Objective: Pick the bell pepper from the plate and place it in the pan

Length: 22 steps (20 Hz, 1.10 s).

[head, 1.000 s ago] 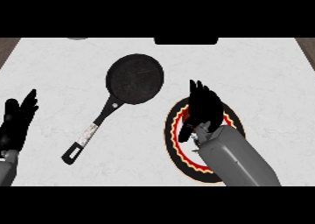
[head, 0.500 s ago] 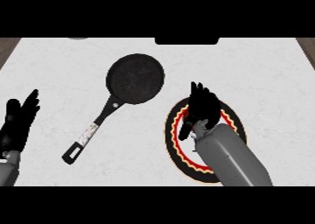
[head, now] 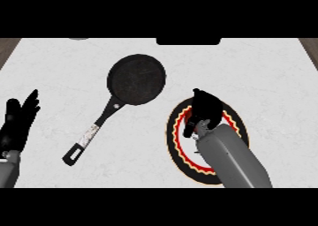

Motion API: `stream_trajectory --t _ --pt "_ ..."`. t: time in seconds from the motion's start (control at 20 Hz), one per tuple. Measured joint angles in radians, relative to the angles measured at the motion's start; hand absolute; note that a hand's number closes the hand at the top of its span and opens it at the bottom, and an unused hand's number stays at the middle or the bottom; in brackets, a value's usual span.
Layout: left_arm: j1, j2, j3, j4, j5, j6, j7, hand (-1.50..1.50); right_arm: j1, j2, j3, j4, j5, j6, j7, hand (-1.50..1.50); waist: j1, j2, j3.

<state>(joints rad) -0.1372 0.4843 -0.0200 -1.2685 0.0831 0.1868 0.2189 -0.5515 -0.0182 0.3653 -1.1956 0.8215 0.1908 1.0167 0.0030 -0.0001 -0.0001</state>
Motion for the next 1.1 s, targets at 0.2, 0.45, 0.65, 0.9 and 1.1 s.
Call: stream_trajectory --t 0.2,0.45,0.65,0.9,1.1 --pt "0.015 -0.014 0.01 -0.014 -0.016 -0.003 -0.002 0.0 -0.01 -0.017 0.019 0.039 0.058 0.006 -0.041 1.5 0.002 0.0 0.0" --pt "0.008 -0.016 0.042 -0.008 -0.032 -0.029 0.0 0.0 -0.015 -0.012 0.019 0.047 0.131 0.004 -0.051 1.5 0.0 -0.001 0.0" --pt "0.005 -0.028 0.063 -0.003 -0.044 -0.04 -0.001 0.0 0.054 -0.05 0.029 -0.025 0.145 0.02 -0.115 1.5 -0.003 -0.002 0.0" --pt "0.019 -0.043 0.057 -0.03 -0.06 -0.033 0.017 0.0 0.222 -0.19 0.065 -0.214 0.113 0.041 -0.296 1.5 -0.011 -0.009 -0.002" --pt "0.022 -0.052 0.066 -0.039 -0.071 -0.043 0.025 0.0 0.319 -0.271 0.033 -0.358 0.094 0.059 -0.367 1.5 -0.01 -0.006 -0.001"
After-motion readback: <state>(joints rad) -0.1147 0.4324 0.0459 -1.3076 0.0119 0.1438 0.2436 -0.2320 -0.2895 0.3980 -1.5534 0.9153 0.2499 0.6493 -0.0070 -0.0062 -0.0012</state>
